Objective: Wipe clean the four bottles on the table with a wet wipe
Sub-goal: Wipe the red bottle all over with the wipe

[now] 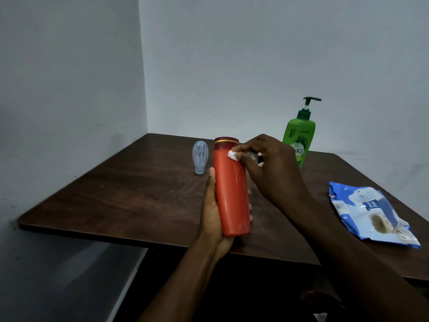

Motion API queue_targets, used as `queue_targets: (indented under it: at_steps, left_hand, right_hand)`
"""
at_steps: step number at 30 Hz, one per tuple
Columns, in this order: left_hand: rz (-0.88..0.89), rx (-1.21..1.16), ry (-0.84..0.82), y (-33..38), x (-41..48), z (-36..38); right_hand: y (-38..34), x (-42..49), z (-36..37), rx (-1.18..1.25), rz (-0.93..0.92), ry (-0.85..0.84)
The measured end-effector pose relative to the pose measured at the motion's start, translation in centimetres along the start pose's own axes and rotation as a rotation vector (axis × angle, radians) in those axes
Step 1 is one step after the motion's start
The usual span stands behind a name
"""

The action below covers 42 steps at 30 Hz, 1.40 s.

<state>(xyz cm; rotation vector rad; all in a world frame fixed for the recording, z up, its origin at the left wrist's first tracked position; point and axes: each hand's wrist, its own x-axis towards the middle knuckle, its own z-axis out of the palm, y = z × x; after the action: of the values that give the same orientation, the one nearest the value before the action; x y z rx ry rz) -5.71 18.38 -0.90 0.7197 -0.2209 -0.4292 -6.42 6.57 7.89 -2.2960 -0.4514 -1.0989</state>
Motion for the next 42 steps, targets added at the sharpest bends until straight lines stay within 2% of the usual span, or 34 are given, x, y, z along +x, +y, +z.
queue_targets:
  at_steps: [10,13,17,21,25,29,35,38,42]
  left_hand:
    - [0.000,-0.160,0.036,0.1,0.1,0.5]
    - [-0.007,-0.132,0.034,0.3,0.0,0.8]
    - [0.002,-0.139,0.034,0.1,0.1,0.7]
    - [0.040,-0.038,0.023,-0.1,0.2,0.4]
    - [-0.016,-0.019,0.029,0.5,0.2,0.4]
    - [-0.025,-0.008,0.036,1.0,0.8,0.3]
    - [0.020,-0.042,0.098,0.8,0.9,0.3]
    - [0.001,-0.093,0.101,0.8,1.0,0.3]
    - [-0.034,-0.043,0.119,0.4,1.1,0.2]
  right_hand:
    - [-1.1,-6.4,-0.6,-0.039,-0.090,-0.102]
    - [-1.1,-7.5,-0.9,-0.061,-0.109,-0.122]
    - [-0.9,-6.1,-0.8,-0.061,-0.088,-0.092]
    - [0.0,-2.6,-0.2,-0.100,-0.049,-0.032]
    - [0.7,0.4,0.1,0.020,0.001,-0.013]
    - [1.2,0.7,0.3,0.020,-0.002,-0.023]
    - [0.8,-3.6,0.6,-0.024,-0.040,-0.034]
    - [0.1,-6.6,0.3,-0.015,-0.087,-0.082]
    - [0.2,-8.9,-0.2,-0.025,-0.110,-0.104]
